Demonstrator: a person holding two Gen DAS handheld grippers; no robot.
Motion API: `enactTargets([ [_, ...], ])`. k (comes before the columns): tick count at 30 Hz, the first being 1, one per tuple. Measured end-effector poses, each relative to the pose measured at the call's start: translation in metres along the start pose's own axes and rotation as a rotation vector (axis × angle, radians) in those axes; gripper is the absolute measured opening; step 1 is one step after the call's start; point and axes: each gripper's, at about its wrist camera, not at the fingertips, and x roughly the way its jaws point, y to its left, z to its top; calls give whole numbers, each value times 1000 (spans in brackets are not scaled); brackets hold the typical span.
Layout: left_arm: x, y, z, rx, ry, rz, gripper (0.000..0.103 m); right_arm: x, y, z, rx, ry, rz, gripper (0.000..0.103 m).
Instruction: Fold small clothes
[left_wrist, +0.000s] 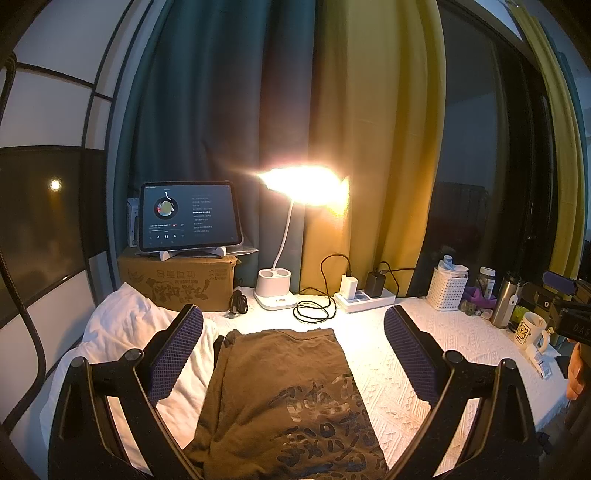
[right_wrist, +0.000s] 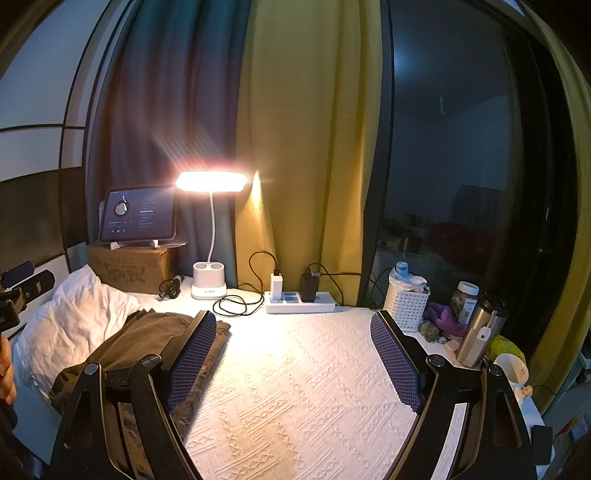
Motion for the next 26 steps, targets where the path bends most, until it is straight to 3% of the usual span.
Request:
enactTargets([
  [26,0,-3,-1,7,4,4,98,1,-5,-5,9,6,-7,87],
])
